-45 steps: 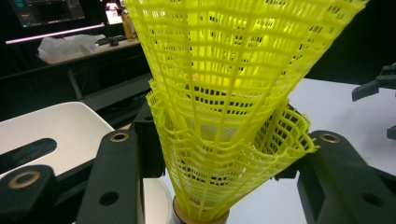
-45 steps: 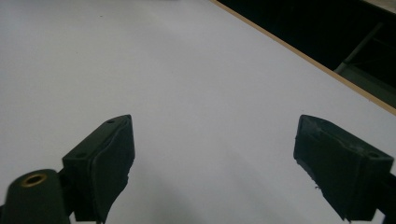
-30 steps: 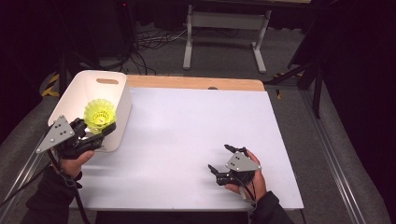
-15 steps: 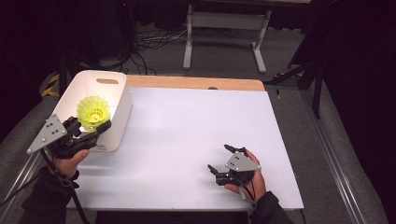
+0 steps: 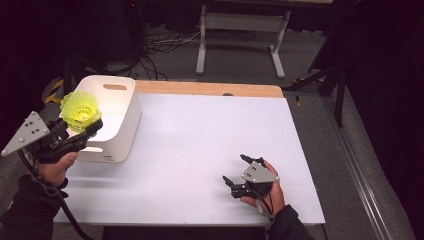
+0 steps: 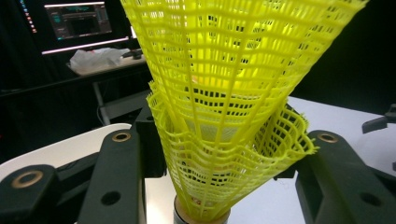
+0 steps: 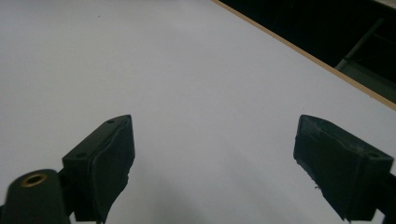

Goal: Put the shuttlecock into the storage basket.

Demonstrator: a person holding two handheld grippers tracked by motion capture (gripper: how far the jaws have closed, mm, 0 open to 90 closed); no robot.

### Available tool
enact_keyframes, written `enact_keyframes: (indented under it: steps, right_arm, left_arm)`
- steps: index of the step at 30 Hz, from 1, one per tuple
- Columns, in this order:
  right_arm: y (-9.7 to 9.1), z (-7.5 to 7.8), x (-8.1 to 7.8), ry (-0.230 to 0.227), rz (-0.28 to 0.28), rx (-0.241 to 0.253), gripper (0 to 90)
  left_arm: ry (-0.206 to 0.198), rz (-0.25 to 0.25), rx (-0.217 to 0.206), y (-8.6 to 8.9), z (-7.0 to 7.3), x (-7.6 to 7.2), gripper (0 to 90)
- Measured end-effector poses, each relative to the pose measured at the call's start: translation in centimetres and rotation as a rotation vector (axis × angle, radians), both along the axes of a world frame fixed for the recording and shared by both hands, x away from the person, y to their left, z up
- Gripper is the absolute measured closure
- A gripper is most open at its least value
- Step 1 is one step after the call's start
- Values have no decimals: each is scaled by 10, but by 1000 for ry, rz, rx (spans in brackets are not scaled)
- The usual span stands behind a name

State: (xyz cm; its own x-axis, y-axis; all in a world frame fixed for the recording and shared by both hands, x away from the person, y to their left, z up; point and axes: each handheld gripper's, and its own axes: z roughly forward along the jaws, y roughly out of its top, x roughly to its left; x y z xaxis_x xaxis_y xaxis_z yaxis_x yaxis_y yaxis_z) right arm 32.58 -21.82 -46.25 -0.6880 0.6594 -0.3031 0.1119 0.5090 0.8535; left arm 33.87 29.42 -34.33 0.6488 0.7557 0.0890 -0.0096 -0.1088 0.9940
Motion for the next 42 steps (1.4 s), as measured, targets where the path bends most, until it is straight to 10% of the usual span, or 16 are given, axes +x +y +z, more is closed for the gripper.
enact_keyframes:
  steps: [13,42]
  right_arm:
    - [-1,-1,1,4,0,-2,136]
    - [-3,-4,5,31,11,4,141]
  left_arm:
    - [83,45,84,0,19,37,511]
    - [284,142,97,23,18,132,514]
